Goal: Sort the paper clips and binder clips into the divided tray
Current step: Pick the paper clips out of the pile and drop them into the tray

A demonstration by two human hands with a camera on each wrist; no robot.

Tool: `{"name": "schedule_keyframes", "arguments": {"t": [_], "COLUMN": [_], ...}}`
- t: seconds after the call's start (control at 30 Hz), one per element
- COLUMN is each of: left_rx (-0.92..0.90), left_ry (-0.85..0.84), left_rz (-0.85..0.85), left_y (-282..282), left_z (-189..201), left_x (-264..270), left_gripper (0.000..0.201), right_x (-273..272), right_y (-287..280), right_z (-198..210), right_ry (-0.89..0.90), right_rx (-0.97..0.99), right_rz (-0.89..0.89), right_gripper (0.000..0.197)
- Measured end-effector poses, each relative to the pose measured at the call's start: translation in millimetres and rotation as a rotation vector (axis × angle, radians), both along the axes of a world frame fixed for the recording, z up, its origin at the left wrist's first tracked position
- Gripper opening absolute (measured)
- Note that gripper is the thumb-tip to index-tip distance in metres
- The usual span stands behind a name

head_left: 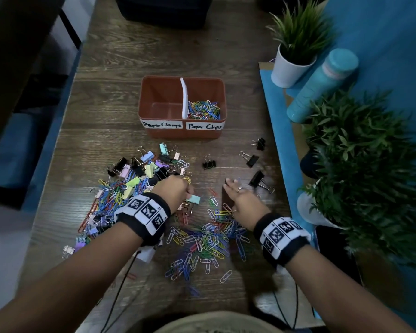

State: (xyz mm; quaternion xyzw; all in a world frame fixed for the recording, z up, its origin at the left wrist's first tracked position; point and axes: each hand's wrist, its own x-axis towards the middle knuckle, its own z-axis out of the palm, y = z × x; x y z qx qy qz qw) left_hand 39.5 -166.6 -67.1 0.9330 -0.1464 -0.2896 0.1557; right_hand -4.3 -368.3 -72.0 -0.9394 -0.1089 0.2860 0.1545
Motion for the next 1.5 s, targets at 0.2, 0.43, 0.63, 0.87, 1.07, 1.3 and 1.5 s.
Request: {"name": "schedule_keyframes", "arguments": {"t": [0.2,0.43,0.63,0.87,1.07,1.3,1.5], "left_rx": [-0.074,0.029,0.122,0.228,0.249,0.285,0.243], "left_ry": [0.006,0.006,-0.066,-0.075,-0.093,-0.128,-0.158], "left_rz": [0.198,0.132,0.143,0.008,-0.027,-0.068,0.051], "left_y": [18,30,23,14,11,25,20], "left_z": [-1,2,1,0,-5,-8,1], "left_x": [-3,-40,-55,-46,-45,-66,-68], "left_gripper": [0.018,0.044,0.035,0.051,0.043,0.031,0.041], "right_x": [-11,11,13,51,50,36,26], "right_y": [20,73,72,40,41,82,60], "right_z": [13,0,-5,3,0,-2,1], "right_ry": [-0.187,-0.128,-0.165,-0.177,-0.304,-0.071,-0.231], "right_rx": [0.041,-0.006,0.036,0.035,0.173,0.028,-0.204], "right_rz": [0.001,0.068,0.058,-0.282,-0.140,0.397,0.345], "right_gripper": [0.037,0.044,0.023,0.025,0.036,0.065,0.036]}}
